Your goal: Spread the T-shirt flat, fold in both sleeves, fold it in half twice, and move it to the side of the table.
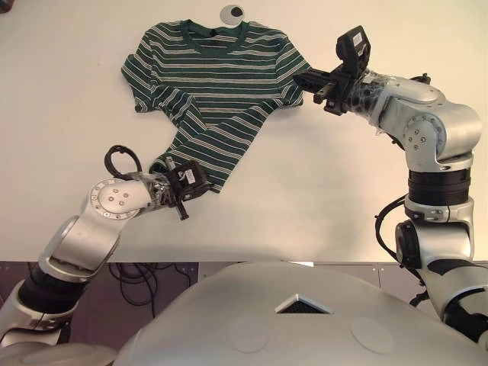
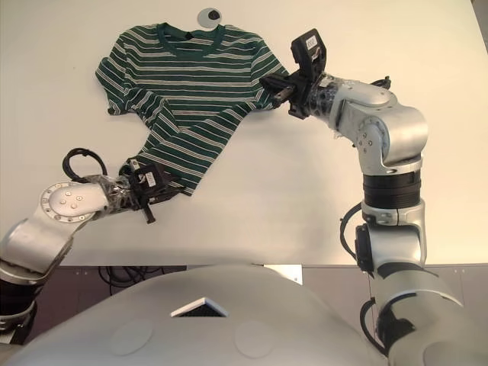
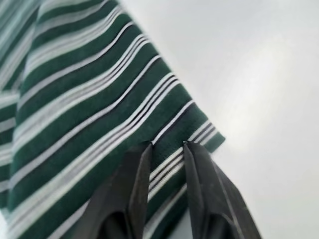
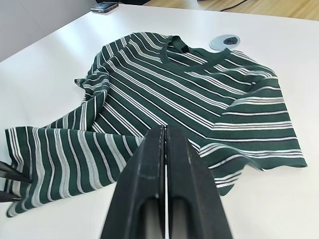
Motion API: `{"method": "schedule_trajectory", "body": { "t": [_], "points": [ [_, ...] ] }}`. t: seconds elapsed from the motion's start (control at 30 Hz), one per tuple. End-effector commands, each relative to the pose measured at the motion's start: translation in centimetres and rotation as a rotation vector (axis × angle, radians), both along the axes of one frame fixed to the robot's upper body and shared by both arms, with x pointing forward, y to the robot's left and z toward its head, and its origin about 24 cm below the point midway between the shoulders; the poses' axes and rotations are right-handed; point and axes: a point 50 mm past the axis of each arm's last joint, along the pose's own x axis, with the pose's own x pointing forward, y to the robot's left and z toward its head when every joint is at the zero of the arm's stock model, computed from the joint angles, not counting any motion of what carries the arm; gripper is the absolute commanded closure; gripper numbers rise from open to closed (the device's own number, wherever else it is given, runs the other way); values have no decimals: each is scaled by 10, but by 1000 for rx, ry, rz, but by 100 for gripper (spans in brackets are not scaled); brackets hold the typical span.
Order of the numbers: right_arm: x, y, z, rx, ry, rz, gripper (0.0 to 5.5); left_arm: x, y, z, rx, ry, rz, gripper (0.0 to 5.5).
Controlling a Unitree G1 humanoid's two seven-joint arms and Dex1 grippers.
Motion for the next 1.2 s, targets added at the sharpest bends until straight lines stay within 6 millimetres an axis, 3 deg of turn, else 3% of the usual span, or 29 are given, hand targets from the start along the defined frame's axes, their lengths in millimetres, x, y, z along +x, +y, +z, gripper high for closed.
{"method": "schedule_trajectory", "body": {
  "t": [0.03,0.23,0.47,0.53,0.7,0.8,0.9,1.0,1.2],
  "points": [
    [0,5,3,25,0,6,549,-8,-12,-12,1,52,-66,437],
    [-9,6,1,44,28,56,549,-1,-50,6,-186,10,-241,437],
    [-36,14,3,129,99,234,549,17,-78,30,-569,41,-117,437],
    [-42,17,-2,106,115,259,549,26,-62,38,-590,19,-33,437],
    [-60,31,-16,36,131,351,549,44,18,51,-483,-95,245,437],
    [-66,50,-28,-58,135,432,549,48,61,58,-452,-193,459,437],
    [-74,69,-38,-153,130,516,549,51,79,59,-469,-266,613,437],
    [-80,82,-44,-220,125,571,549,44,79,53,-476,-276,675,437],
    [-77,68,-70,-414,188,550,549,28,74,46,-483,-278,734,437]
  ]
}}
